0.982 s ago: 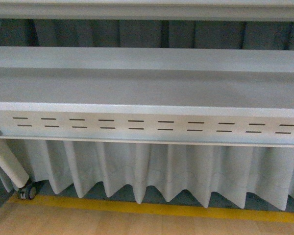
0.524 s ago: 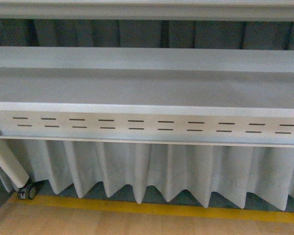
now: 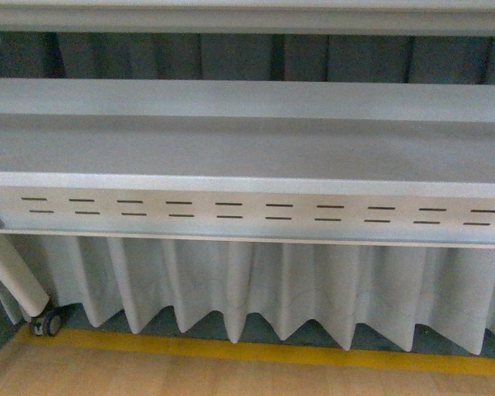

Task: Wind up and store yellow beetle toy

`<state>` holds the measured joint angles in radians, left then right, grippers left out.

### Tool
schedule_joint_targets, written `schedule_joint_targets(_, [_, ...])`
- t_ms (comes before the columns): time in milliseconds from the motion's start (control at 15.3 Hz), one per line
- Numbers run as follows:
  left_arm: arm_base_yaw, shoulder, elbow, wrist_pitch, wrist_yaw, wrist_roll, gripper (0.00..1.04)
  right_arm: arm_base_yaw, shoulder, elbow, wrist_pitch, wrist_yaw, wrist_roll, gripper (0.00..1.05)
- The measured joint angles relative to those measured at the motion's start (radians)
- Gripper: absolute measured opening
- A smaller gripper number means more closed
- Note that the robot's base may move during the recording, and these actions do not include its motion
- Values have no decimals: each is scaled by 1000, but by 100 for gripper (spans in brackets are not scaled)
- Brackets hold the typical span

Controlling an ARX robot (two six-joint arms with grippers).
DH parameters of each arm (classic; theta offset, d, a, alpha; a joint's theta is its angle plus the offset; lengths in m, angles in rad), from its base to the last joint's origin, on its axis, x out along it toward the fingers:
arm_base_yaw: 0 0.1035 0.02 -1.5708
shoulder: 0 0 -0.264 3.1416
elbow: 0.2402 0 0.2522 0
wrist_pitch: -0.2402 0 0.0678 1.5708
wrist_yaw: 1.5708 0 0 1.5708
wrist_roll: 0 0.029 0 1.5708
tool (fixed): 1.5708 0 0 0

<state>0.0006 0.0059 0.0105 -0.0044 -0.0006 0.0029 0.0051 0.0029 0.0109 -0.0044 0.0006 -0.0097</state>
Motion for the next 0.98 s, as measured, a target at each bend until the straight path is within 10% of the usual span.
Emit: schedule_joint_targets(982, [0, 0, 0, 1, 0, 0, 98, 0, 0, 0, 0, 0, 1, 98])
